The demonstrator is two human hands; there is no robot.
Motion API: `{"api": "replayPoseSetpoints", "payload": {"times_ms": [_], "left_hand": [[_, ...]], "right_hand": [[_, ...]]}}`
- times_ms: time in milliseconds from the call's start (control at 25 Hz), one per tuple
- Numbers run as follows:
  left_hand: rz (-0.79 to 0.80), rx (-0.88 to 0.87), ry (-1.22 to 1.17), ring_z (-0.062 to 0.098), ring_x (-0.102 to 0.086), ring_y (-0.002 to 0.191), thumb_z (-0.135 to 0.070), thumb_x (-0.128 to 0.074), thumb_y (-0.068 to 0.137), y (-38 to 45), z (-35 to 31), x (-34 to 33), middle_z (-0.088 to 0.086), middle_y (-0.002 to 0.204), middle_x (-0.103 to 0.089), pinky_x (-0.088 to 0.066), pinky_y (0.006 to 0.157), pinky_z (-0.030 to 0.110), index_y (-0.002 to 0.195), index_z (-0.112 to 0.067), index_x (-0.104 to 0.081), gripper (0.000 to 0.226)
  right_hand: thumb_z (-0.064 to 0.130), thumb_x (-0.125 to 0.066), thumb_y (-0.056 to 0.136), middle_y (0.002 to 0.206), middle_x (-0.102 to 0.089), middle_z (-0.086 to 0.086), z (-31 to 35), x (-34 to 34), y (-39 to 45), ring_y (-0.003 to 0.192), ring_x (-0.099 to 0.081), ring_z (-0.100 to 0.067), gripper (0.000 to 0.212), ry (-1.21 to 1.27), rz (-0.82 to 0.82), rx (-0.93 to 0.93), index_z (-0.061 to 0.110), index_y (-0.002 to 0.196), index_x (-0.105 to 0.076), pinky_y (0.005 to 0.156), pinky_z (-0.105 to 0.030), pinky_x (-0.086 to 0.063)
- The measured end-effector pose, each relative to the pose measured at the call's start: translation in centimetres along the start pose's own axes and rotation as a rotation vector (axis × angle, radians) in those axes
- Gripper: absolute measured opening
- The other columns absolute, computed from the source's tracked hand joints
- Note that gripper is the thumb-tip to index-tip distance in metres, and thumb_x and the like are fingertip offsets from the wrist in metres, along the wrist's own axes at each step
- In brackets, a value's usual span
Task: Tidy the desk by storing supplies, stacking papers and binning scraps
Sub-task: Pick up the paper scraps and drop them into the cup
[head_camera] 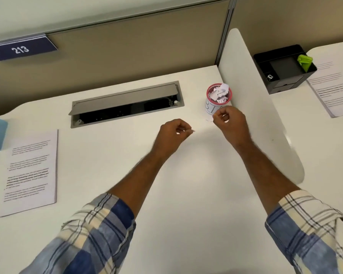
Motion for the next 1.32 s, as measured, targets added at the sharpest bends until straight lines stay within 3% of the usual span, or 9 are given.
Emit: {"api": "replayPoseSetpoints", "payload": {"times_ms": [160,280,480,640,760,1000,1200,1320], "left_hand": [[-0.005,-0.146,0.087,0.009,-0.069,0.08,-0.022,-0.08,0.086,7.2,-4.5,-1.7,-0.007,0.09,-0.075,-0.057,0.076,0.026,0.088,-0.016,-0.074,0.009],[-0.044,-0.192,0.207,0.006,-0.063,0.078,-0.024,-0.081,0.084,11.5,-6.5,-3.1,-0.008,0.092,-0.069,-0.052,0.072,0.022,0.085,-0.022,-0.075,0.007],[-0.001,-0.106,0.368,0.012,-0.069,0.09,-0.023,-0.077,0.085,15.6,-7.5,-4.7,-0.008,0.093,-0.076,-0.058,0.083,0.035,0.089,-0.024,-0.08,0.005],[0.105,-0.205,0.634,0.025,-0.062,0.109,-0.021,-0.063,0.095,16.1,-7.6,-5.6,0.001,0.106,-0.077,-0.053,0.094,0.04,0.108,-0.023,-0.08,0.021],[0.115,-0.3,0.803,0.029,-0.055,0.111,-0.022,-0.051,0.099,16.0,-7.1,-6.0,0.003,0.107,-0.075,-0.047,0.094,0.042,0.113,-0.023,-0.077,0.029],[0.132,-0.362,0.789,0.025,-0.054,0.11,-0.023,-0.052,0.097,15.5,-6.3,-5.8,-0.001,0.104,-0.073,-0.045,0.096,0.044,0.108,-0.021,-0.074,0.024],[0.17,-0.361,0.65,0.026,-0.052,0.108,-0.016,-0.056,0.094,14.8,-6.2,-5.5,0.007,0.108,-0.066,-0.046,0.091,0.043,0.113,-0.015,-0.057,0.019],[0.183,-0.358,0.574,0.026,-0.052,0.11,-0.014,-0.059,0.095,14.7,-6.1,-5.1,0.006,0.112,-0.066,-0.048,0.089,0.041,0.115,-0.015,-0.057,0.02]], "right_hand": [[0.017,-0.069,0.087,0.099,-0.071,-0.009,1.3,1.2,5.7,0.085,-0.065,-0.019,0.006,-0.131,-0.037,0.041,0.011,0.09,-0.069,0.074,-0.022,-0.049],[0.016,-0.07,0.088,0.1,-0.069,-0.012,1.8,1.5,8.4,0.088,-0.065,-0.023,0.01,-0.256,0.012,0.039,0.007,0.091,-0.069,0.074,-0.024,-0.044],[0.028,-0.073,0.09,0.11,-0.071,-0.019,2.3,0.7,11.7,0.1,-0.067,-0.036,0.034,-0.59,0.222,-0.043,0.0,0.109,-0.072,0.088,-0.036,-0.051],[0.024,-0.065,0.096,0.113,-0.072,-0.019,1.7,0.3,11.8,0.102,-0.065,-0.037,0.029,-0.682,0.301,0.009,0.005,0.116,-0.074,0.09,-0.036,-0.05],[0.023,-0.066,0.096,0.114,-0.072,-0.017,2.0,0.3,11.7,0.103,-0.065,-0.037,0.028,-0.734,0.354,0.014,0.009,0.121,-0.072,0.09,-0.037,-0.051],[0.028,-0.056,0.103,0.12,-0.068,-0.01,3.8,0.1,11.6,0.115,-0.061,-0.033,0.028,-0.949,0.486,0.004,0.017,0.128,-0.062,0.105,-0.042,-0.04],[0.02,-0.058,0.102,0.102,-0.056,0.001,4.2,-0.4,11.4,0.118,-0.057,-0.03,0.008,-1.025,0.57,0.0,0.022,0.103,-0.05,0.111,-0.044,-0.029],[0.035,-0.061,0.099,0.106,-0.068,-0.004,3.6,0.4,11.7,0.103,-0.061,-0.029,0.017,-0.943,0.451,0.059,0.019,0.103,-0.067,0.102,-0.041,-0.037]]}}
Point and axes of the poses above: each hand's wrist, its own y-axis towards the middle knuckle, its own x-axis out of the back of the hand, z = x × y, the point moved 1 cm from there along y, towards the middle knuckle
